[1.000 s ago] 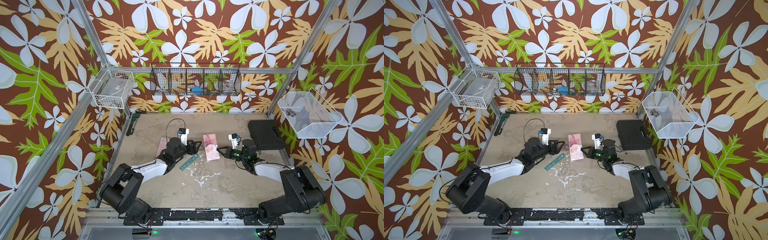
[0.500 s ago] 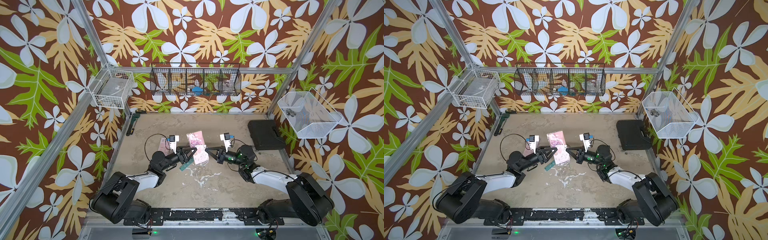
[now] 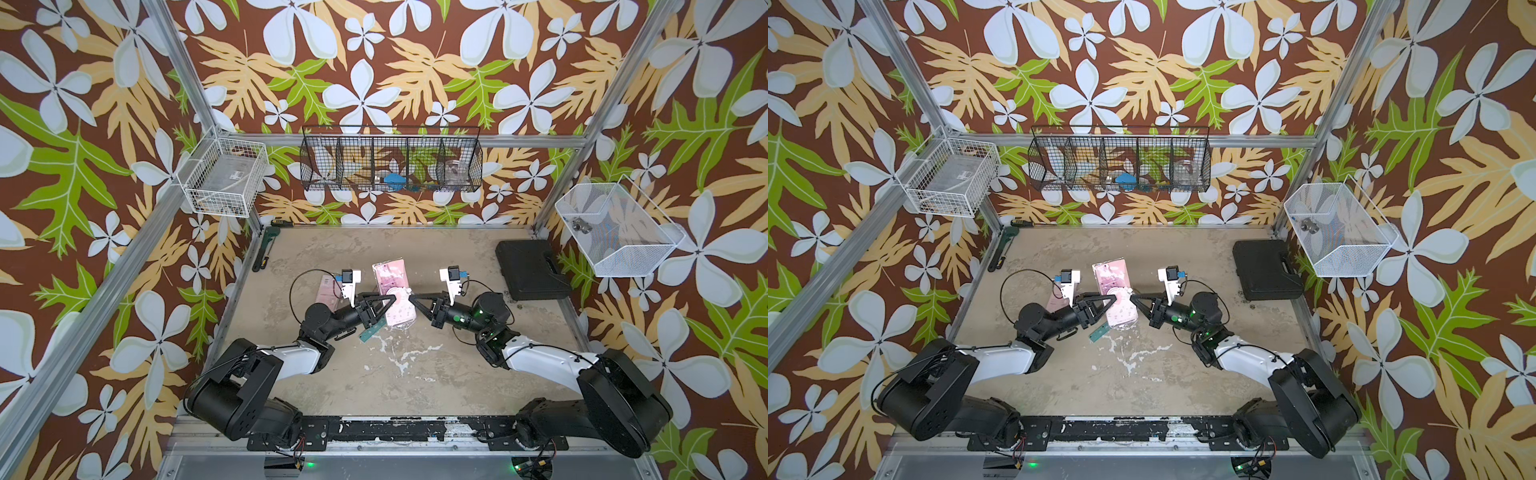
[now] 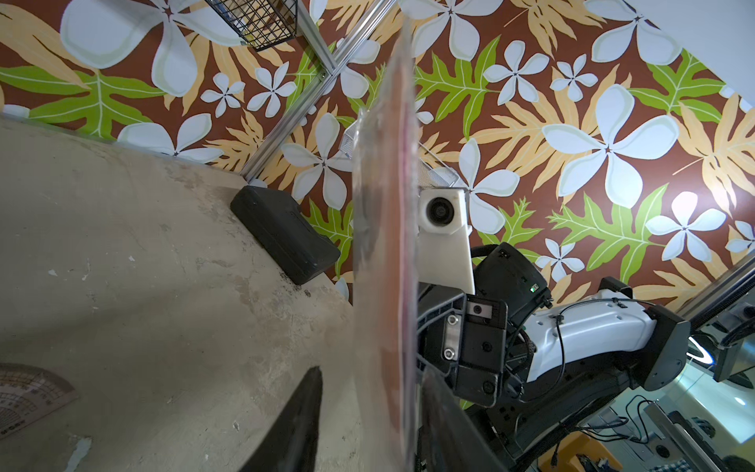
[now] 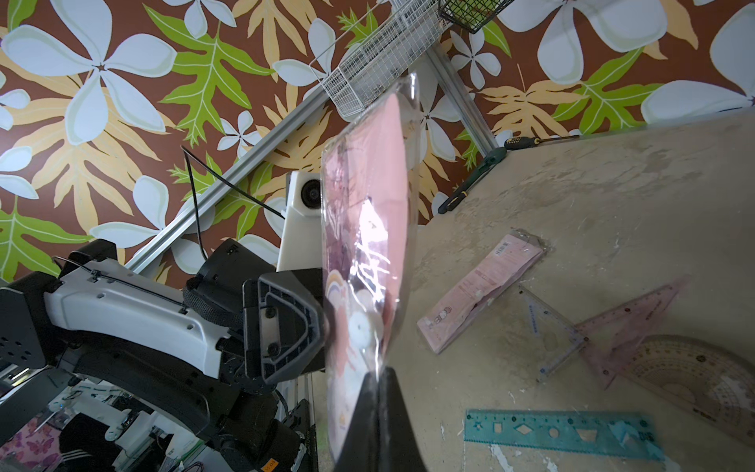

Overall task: Open the ruler set and take out the ruler
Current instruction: Pick up the ruler set bag from the center of the board, then open the ruler set bag.

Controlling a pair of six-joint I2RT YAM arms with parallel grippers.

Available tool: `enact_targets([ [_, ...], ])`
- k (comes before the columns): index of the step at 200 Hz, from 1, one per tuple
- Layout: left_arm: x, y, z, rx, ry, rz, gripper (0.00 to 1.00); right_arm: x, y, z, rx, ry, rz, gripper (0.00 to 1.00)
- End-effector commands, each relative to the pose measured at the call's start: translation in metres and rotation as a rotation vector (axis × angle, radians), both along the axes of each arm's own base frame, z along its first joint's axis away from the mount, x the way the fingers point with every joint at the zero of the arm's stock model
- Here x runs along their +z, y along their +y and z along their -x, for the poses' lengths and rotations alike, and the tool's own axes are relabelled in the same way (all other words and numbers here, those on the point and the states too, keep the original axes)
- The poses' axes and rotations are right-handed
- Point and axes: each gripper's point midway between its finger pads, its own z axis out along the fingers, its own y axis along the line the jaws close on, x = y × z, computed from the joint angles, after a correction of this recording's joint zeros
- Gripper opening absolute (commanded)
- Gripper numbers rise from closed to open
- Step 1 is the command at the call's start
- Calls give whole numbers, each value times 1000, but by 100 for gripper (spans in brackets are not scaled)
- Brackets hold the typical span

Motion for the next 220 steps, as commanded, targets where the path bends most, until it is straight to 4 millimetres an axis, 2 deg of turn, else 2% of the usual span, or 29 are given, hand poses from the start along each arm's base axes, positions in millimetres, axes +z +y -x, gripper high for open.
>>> enact_targets([
  [1,8,-4,2,-16,-42,10,21,7,-1,-2,-20,-27,-14,0],
  [16,8,-4,2,-17,-38,11,10,6,-1,-2,-23,-28,-11,0],
  [22,7,-4,3,-16,-38,9,8,6,-2,-2,-29,-28,-7,4],
  [32,6,-3,3,-9,-37,7,7,6,-4,-3,-41,-32,3,12],
  [38,6,-3,2,-6,-36,6,3,6,-4,-4,-48,-33,12,18],
  [41,6,-3,2,-5,-33,4,0,6,-5,-4,-49,-37,18,23],
  [54,1,-4,-3,8,-1,-17,0,5,-12,-11,-119,-37,57,44],
  [75,-6,-8,-8,49,18,-92,0,6,-30,-20,-255,-83,156,57],
  [83,-10,-10,-12,84,22,-140,0,3,-39,-25,-338,-103,233,66],
  [106,-18,-13,-17,187,16,-304,0,4,-44,-28,-473,-185,440,67],
  [134,-14,-10,-17,227,2,-345,0,9,-36,-25,-563,-254,579,64],
  [147,-14,-11,-17,223,1,-349,0,9,-28,-21,-570,-293,604,63],
  [220,-14,-15,-13,194,-2,-348,0,-10,-12,-34,-561,-267,669,51],
])
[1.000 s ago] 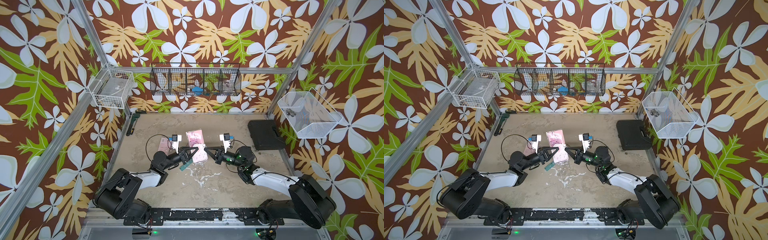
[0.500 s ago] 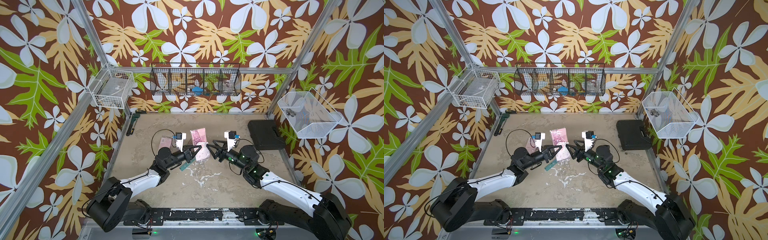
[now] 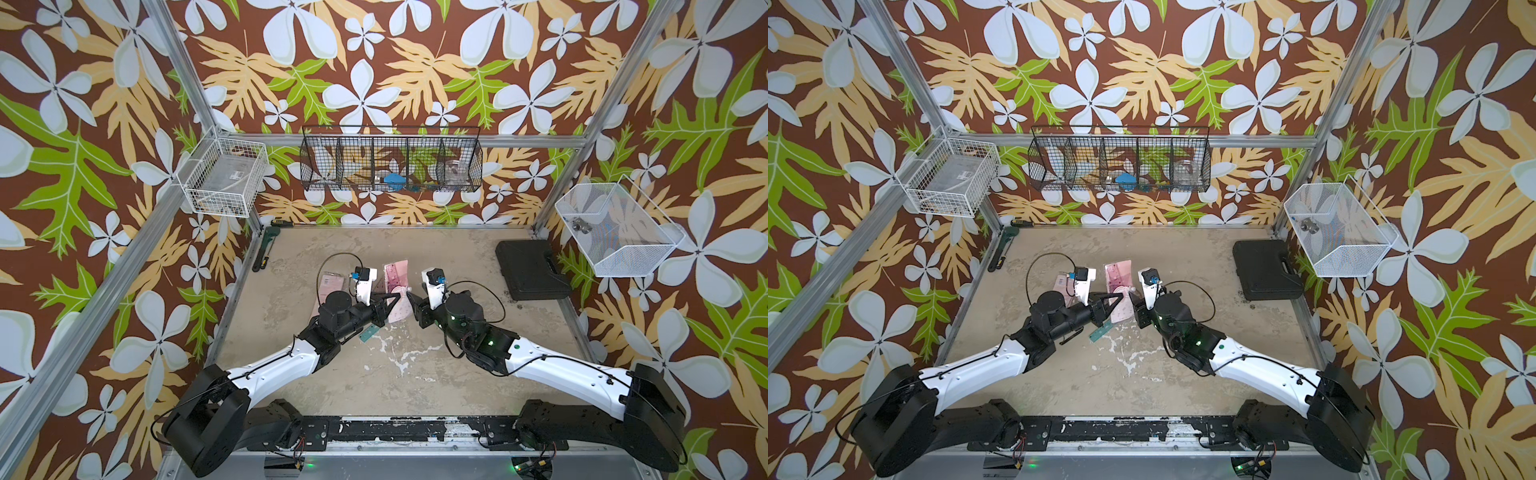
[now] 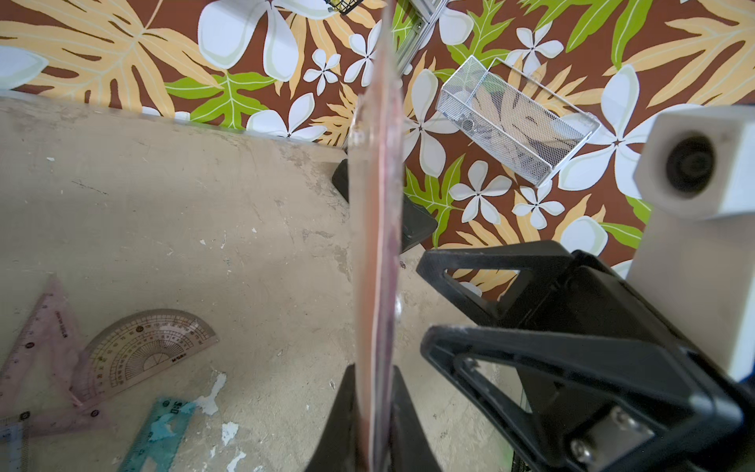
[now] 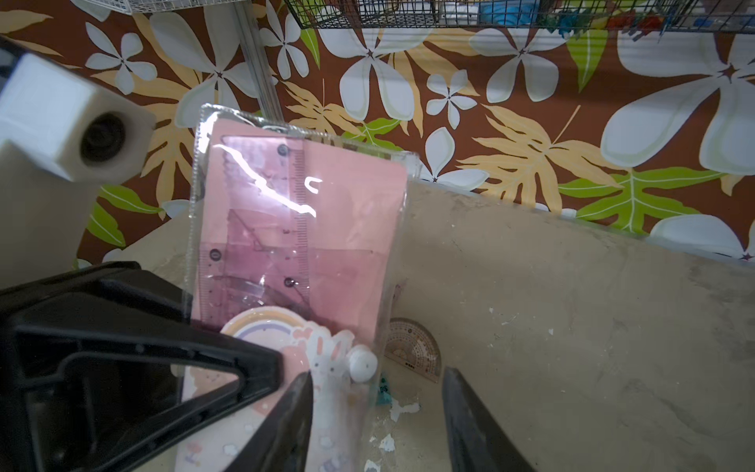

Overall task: Open the ruler set and take out the ruler
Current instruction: Open the ruler set bag.

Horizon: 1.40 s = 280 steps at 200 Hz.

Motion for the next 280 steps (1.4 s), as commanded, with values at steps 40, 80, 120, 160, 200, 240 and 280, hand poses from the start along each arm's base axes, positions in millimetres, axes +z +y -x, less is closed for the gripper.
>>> enact_targets([
  [40,3,-4,1,-22,-17,-1,0,-11,7,-10,-11,13,50,42],
  [80,5,-6,3,-32,-32,-2,0,-25,5,-21,-70,30,109,30],
  [120,5,-5,4,-32,-38,-5,0,-33,5,-32,-113,31,151,14],
  [160,5,-3,4,-26,-43,-7,0,-43,1,-42,-112,84,131,0],
  [200,3,-2,4,-21,-43,-14,0,-43,-7,-45,-104,108,98,0],
  [240,1,0,5,-10,-39,-4,0,-31,-19,-38,-5,143,-70,0],
  [280,9,3,11,-34,-64,32,0,-3,-33,-9,219,119,-308,5],
])
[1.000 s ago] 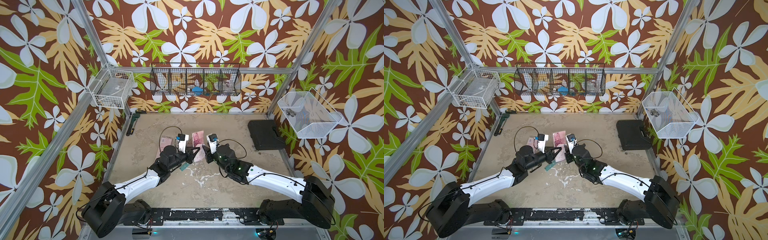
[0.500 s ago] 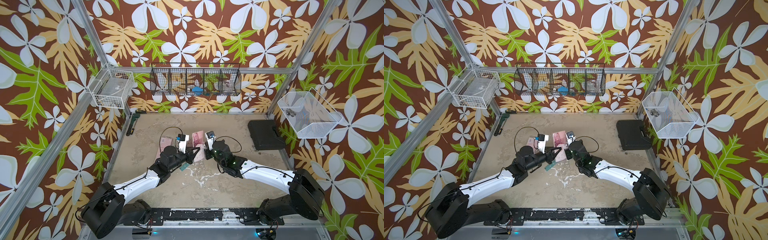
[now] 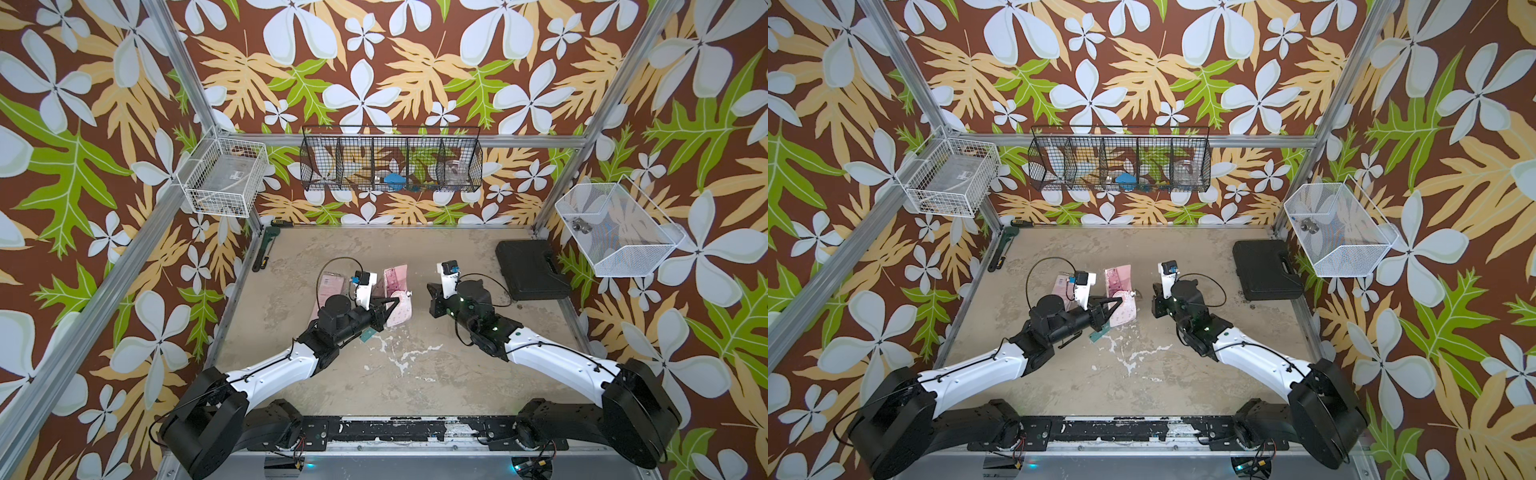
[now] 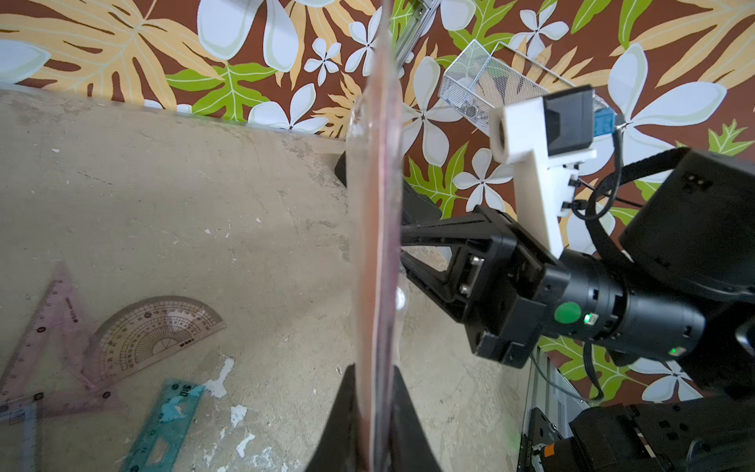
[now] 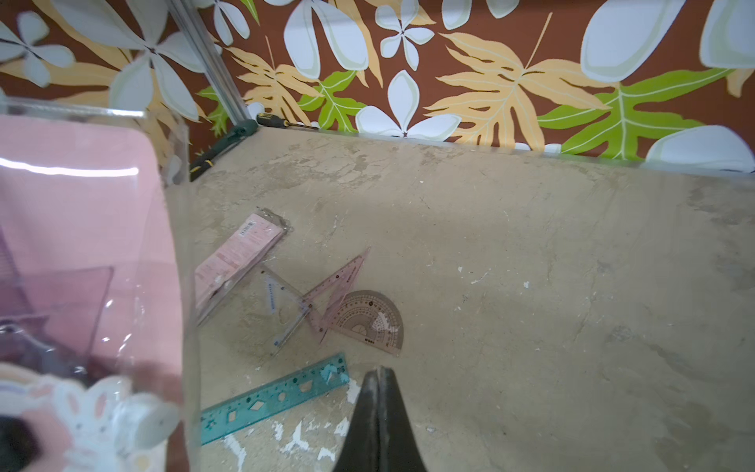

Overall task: Open the ruler set and take out the ruler
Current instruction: Open the ruler set bag.

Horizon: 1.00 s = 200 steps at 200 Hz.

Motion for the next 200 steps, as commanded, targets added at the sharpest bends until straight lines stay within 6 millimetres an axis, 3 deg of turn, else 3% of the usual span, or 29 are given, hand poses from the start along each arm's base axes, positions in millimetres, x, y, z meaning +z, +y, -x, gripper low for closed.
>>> enact_targets([
  [1,18,0,3,-28,-52,52,0,34,13,23,211,-37,-228,7],
  [12,20,-1,5,-56,-53,66,0,44,8,33,261,-63,-290,38],
  [22,21,-1,9,-85,-56,84,0,50,10,46,320,-104,-309,55],
  [35,25,-2,16,-126,-77,101,0,54,15,58,393,-135,-321,66],
  [68,29,-8,33,-227,-122,107,0,59,31,79,534,-140,-367,75],
  [108,36,-10,49,-304,-175,137,0,57,44,87,574,-174,-339,74],
  [155,38,-12,51,-323,-177,145,0,46,40,77,515,-136,-303,42],
  [200,37,-12,50,-320,-175,141,0,43,34,69,482,-116,-292,29],
])
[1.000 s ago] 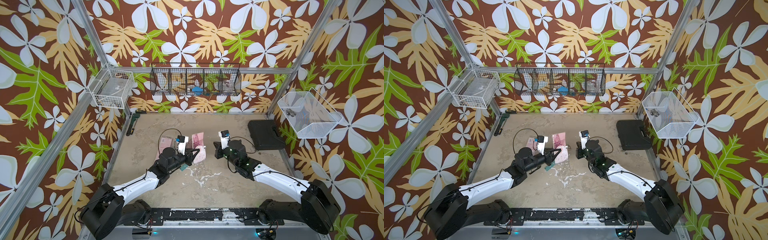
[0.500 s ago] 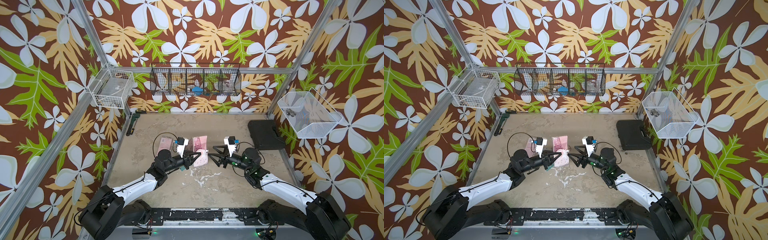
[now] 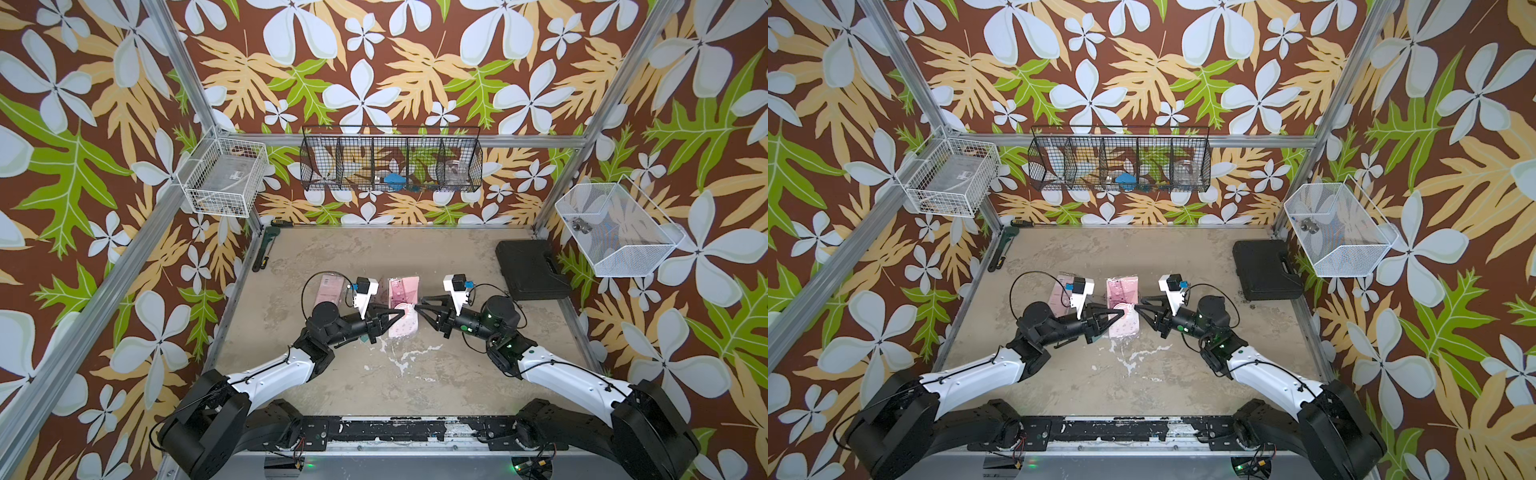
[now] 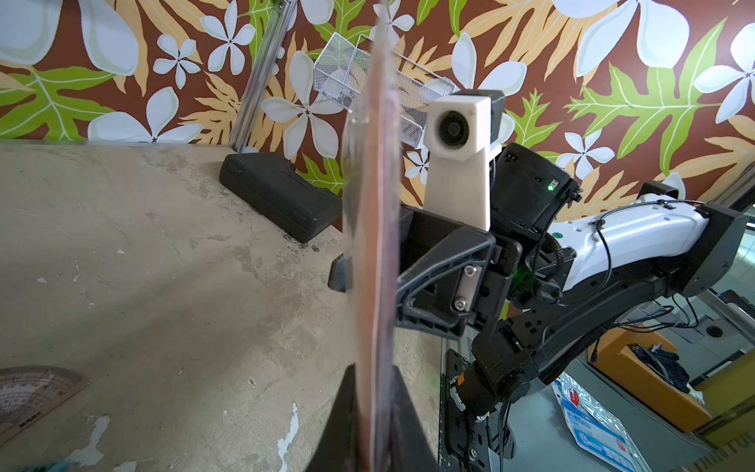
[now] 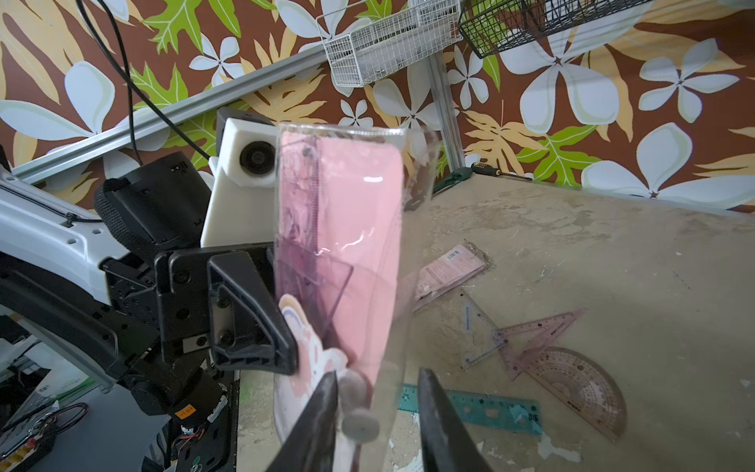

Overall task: Open the ruler set and take out the ruler
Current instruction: Open the ruler set bag.

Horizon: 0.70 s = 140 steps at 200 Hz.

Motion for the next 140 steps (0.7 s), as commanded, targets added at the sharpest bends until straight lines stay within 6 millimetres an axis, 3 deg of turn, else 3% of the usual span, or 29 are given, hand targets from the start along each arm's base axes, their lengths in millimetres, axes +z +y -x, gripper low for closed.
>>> enact_targets([
  [1,10,-1,2,-17,-42,23,0,0,-4,-6,-27,6,9,29],
  [30,8,-1,2,-14,-40,17,0,2,-8,-4,-9,9,-1,25],
  [73,9,-2,1,-17,-37,22,0,8,2,10,103,11,-34,18],
  [117,6,0,-1,5,-28,19,0,10,-1,10,90,22,-36,0],
  [140,-3,6,-10,74,-7,0,0,11,-3,12,89,37,-34,0],
])
